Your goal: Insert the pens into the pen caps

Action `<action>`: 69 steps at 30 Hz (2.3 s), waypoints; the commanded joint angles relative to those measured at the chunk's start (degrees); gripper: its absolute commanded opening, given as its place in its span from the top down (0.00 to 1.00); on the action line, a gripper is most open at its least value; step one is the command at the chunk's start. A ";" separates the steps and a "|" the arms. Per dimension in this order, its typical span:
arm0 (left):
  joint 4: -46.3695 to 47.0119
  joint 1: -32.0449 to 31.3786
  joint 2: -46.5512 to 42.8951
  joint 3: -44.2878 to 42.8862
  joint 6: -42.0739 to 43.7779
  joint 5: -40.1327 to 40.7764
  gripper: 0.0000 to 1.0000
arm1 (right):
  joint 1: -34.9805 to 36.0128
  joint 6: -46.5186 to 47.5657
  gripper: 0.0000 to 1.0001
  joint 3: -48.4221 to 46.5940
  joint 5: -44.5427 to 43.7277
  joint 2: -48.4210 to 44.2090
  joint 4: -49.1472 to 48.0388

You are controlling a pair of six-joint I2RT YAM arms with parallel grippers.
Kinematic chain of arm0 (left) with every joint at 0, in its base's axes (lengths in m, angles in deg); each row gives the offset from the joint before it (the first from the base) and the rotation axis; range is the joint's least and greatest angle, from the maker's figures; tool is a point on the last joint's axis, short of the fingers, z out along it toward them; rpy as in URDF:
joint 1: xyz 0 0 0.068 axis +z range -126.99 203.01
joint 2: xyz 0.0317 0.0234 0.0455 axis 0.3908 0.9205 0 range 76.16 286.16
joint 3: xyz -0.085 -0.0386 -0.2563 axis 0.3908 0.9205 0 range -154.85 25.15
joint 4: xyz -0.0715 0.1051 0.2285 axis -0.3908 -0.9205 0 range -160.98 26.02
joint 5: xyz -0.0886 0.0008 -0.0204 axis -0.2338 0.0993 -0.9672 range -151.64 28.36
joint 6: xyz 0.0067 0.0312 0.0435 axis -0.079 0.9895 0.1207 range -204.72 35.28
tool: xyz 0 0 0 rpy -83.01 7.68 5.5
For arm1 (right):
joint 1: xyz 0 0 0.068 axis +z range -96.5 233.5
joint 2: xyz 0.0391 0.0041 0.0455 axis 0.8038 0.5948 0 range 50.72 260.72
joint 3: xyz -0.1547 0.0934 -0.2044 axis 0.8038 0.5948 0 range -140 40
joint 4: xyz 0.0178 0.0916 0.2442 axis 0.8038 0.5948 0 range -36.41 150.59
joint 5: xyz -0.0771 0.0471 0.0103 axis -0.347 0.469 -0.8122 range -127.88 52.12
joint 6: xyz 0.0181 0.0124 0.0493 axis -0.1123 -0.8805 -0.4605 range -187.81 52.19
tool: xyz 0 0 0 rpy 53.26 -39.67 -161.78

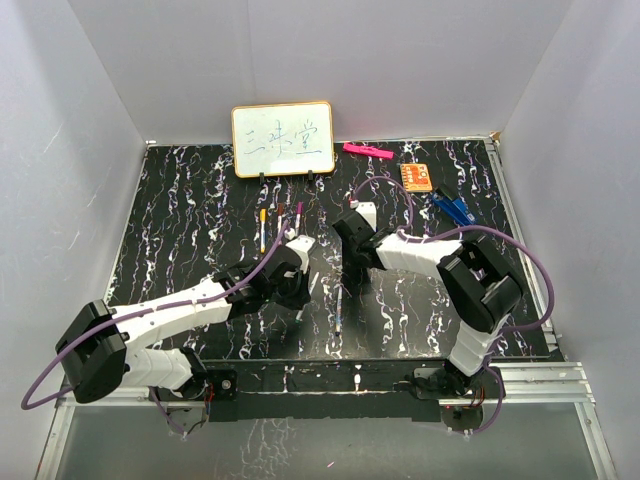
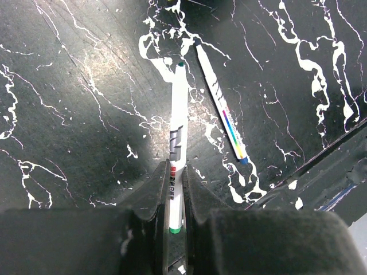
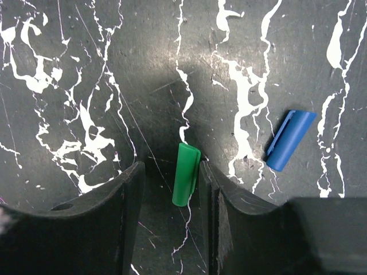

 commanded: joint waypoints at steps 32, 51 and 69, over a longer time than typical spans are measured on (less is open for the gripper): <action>0.73 -0.23 -1.21 -0.75 -1.32 0.27 1.00 | -0.30 -1.34 1.00 -2.57 1.17 3.87 10.10; 32.89 -0.27 -0.73 6.33 1.06 -8.45 1.00 | -0.31 3.71 1.00 6.31 4.45 -30.57 -14.50; 49.87 -0.23 2.35 6.05 -4.27 -11.78 1.00 | -0.22 4.35 1.00 22.79 16.11 -47.84 -37.88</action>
